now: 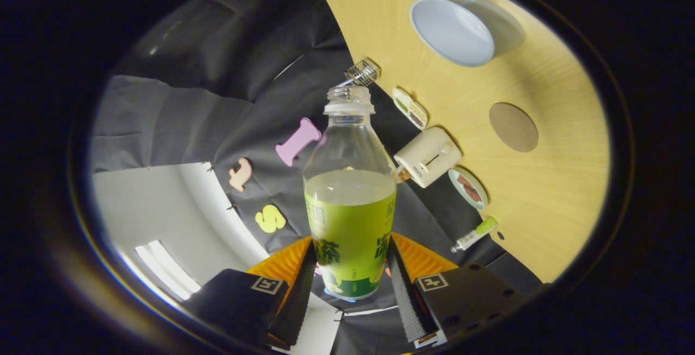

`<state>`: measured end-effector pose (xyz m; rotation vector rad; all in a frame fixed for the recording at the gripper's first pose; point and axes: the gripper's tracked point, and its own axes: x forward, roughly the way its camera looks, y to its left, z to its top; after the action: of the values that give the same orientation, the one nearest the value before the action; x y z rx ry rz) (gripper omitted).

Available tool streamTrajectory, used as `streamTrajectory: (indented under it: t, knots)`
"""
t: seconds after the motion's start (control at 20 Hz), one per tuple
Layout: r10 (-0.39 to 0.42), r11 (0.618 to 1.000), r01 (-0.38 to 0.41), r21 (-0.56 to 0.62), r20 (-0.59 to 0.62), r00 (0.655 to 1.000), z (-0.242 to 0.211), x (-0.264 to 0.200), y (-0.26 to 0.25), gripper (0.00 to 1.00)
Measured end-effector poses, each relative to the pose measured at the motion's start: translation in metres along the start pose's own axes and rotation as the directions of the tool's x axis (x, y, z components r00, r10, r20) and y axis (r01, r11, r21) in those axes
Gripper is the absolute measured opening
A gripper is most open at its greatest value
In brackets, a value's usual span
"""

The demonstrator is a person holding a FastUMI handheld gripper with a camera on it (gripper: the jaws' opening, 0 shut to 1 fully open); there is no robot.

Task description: Take the bottle from table, then pour the juice into the cup, finally place the bottle on the coaster

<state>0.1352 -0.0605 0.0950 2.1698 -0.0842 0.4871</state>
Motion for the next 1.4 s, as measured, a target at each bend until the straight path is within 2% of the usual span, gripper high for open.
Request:
streamTrajectory:
  t: [0.1,0.15,0.25,0.4,0.55,0.65,0.7,0.85,1.0,1.05,1.1,1.2,1.3,1.35,1.4]
  knots:
    - [-0.007,0.998,0.007,-0.062,-0.008,1.0,0.001,-0.004,-0.003,0.74]
    - [-0.036,0.994,0.034,-0.107,-0.017,0.999,0.0,-0.007,-0.009,0.74]
    - [-0.097,0.976,0.088,-0.201,-0.032,0.995,-0.001,-0.01,-0.024,0.74]
    - [-0.145,0.946,0.122,-0.3,-0.053,0.988,-0.003,-0.017,-0.037,0.74]
    - [-0.232,0.871,0.181,-0.458,-0.057,0.971,-0.005,-0.029,-0.056,0.74]
    - [-0.278,0.801,0.195,-0.567,-0.063,0.959,-0.011,-0.035,-0.063,0.74]
    - [-0.305,0.748,0.199,-0.633,-0.062,0.95,-0.013,-0.038,-0.066,0.74]
    - [-0.379,0.511,0.194,-0.837,-0.016,0.925,-0.017,-0.047,-0.072,0.75]
    - [-0.384,0.33,0.128,-0.935,-0.009,0.923,-0.03,-0.05,-0.062,0.75]
    - [-0.388,0.254,0.115,-0.96,0.008,0.922,-0.03,-0.05,-0.061,0.75]
    - [-0.392,0.163,0.111,-0.98,0.039,0.919,-0.023,-0.046,-0.062,0.75]
    - [-0.4,-0.046,0.102,-0.994,0.112,0.91,-0.011,-0.038,-0.064,0.75]
    - [-0.385,-0.249,0.08,-0.965,0.175,0.906,-0.001,-0.021,-0.068,0.75]
    - [-0.385,-0.333,0.076,-0.94,0.209,0.899,0.005,-0.01,-0.071,0.75]
    - [-0.388,-0.399,0.075,-0.914,0.243,0.889,0.013,0.0,-0.077,0.76]
